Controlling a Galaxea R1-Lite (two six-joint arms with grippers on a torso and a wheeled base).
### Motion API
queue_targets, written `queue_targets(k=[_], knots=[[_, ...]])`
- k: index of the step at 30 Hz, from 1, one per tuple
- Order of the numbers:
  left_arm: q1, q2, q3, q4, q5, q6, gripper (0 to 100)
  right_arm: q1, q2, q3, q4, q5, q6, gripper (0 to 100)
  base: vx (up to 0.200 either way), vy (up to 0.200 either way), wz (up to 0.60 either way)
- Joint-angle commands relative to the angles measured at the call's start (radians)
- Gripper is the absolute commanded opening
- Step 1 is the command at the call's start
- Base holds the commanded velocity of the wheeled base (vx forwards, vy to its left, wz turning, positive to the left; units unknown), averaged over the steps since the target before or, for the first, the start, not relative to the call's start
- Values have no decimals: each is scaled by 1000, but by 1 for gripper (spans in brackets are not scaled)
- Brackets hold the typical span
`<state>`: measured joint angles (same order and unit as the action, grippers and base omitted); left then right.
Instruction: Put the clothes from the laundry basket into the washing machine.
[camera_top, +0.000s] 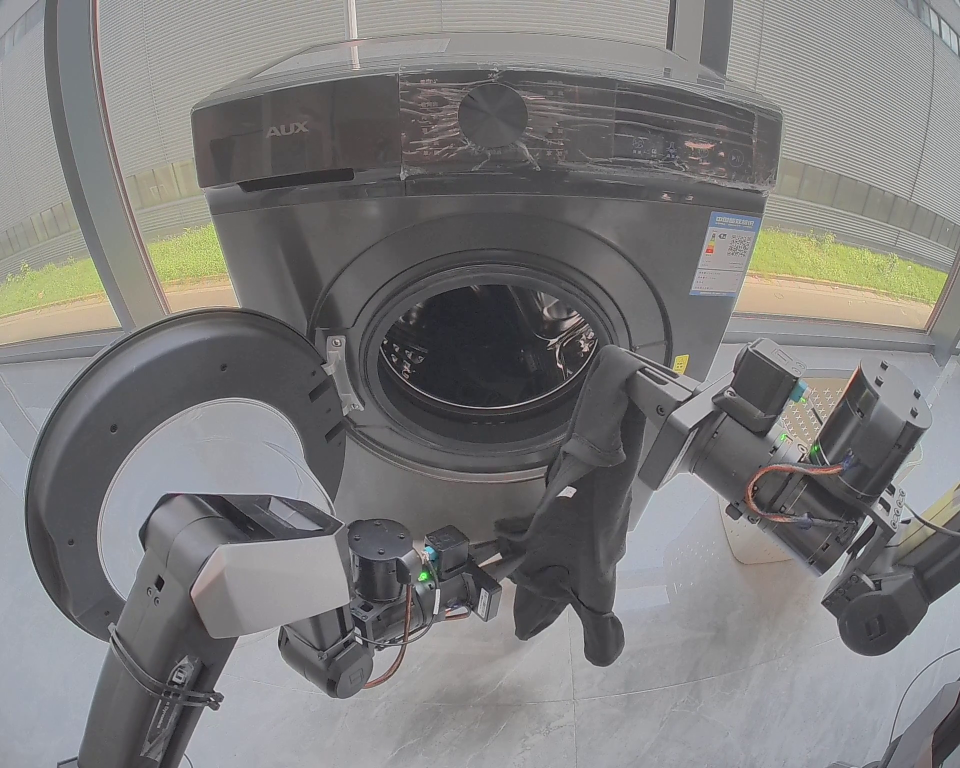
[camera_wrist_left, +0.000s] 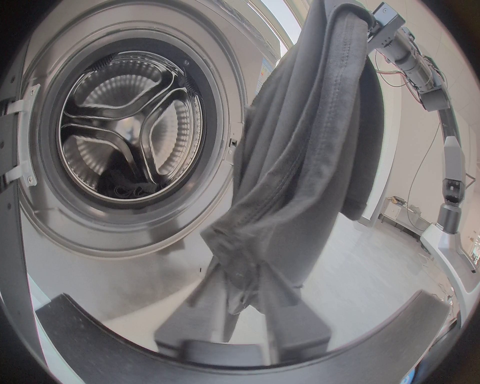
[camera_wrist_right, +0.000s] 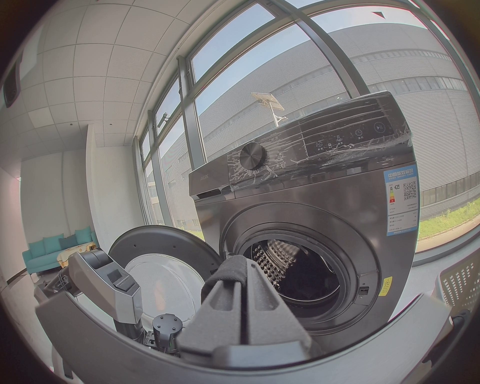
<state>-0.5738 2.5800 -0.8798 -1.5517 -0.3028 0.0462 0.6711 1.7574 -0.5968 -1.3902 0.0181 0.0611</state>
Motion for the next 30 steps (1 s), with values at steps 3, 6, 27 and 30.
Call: queue_targets(k=[3,6,27,30], knots=[[-6,-6,-24,-2,11,-3,0,-2,0,3,-1,-1,2,0,0,0,0],[-6,-27,-4,-2,11,-11,0,-10,0,5,-1,-1,2,0,0,0,0],[104,-827,630,1,13,-31,0,-116,-85,215,3,-23,31,0,0,0,0],[123,-933,699,2,13,-34,0,-117,-98,255,-3,-1,26,0,0,0,0]])
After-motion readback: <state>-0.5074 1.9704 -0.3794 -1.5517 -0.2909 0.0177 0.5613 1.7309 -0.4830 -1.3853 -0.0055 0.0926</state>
